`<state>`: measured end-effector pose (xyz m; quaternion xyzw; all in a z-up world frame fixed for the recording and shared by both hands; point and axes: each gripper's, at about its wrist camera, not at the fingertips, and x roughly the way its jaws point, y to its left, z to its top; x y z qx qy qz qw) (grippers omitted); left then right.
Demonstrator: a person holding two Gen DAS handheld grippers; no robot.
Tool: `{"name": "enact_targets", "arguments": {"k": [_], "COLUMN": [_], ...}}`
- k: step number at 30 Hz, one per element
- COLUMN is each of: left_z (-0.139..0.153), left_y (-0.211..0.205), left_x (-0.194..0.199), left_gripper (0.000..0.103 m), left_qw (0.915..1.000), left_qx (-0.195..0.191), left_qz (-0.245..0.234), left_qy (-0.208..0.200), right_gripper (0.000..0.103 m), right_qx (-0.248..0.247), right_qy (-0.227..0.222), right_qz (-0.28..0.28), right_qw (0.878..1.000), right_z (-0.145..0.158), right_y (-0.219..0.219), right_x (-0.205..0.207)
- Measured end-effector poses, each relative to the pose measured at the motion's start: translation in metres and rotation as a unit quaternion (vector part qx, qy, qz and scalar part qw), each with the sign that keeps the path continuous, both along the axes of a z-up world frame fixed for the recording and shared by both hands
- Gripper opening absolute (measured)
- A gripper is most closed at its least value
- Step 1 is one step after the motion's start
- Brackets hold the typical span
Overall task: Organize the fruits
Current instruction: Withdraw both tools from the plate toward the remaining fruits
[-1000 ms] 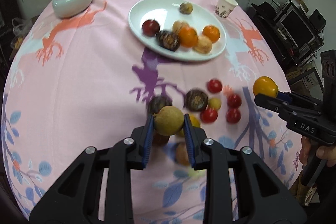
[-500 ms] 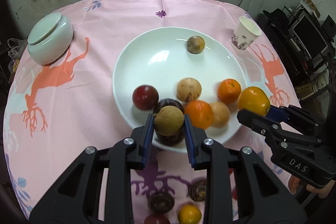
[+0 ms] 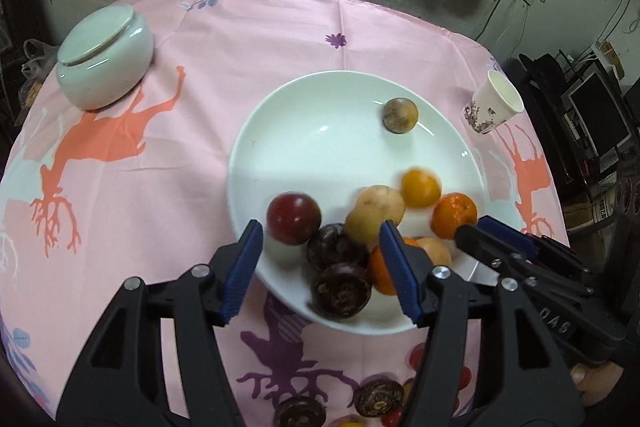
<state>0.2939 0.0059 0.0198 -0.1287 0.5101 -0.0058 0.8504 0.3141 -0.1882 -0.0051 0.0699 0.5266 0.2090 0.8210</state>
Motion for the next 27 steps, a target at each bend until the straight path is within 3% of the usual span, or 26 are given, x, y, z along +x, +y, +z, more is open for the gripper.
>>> {"name": "enact_targets", "arguments": {"k": [2,3,4,5,17,27], "left_z": [0.002,0.003,0.003,0.002,-0.027,-0.033], "left_y": [0.005,0.007,0.009,0.012,0.023,0.012], "left_x": [-0.012,-0.02,-0.028,-0.038,-0.159,-0.203], "left_gripper": [0.068,0.07,0.071,0.071,0.081,0.084], "left_qw": [1.0,0.9999,0.9999,0.9998,0.9961,0.9937], "left_qx": [0.003,0.006,0.009,0.011,0.022,0.03], "left_qz": [0.006,0.009,0.011,0.014,0.044,0.04], "left_qy": [0.001,0.001,0.004,0.007,0.074,0.1], "right_gripper": [0.041,0.046,0.058,0.061,0.064,0.065], "right_qx": [0.005,0.005,0.005,0.006,-0.004,0.003], "right_qy": [0.002,0.003,0.005,0.006,0.075,0.085], "right_qz": [-0.006,-0.007,-0.008,-0.011,-0.036,-0.009], "right_qw": [1.0,1.0,1.0,1.0,0.996,0.996], "right_z": [0.004,0.004,0.004,0.005,-0.016,-0.009], "right_y": [-0.01,-0.015,-0.021,-0.027,-0.08,-0.065], "right_x": [-0.01,-0.015,-0.023,-0.031,-0.128,-0.166]}}
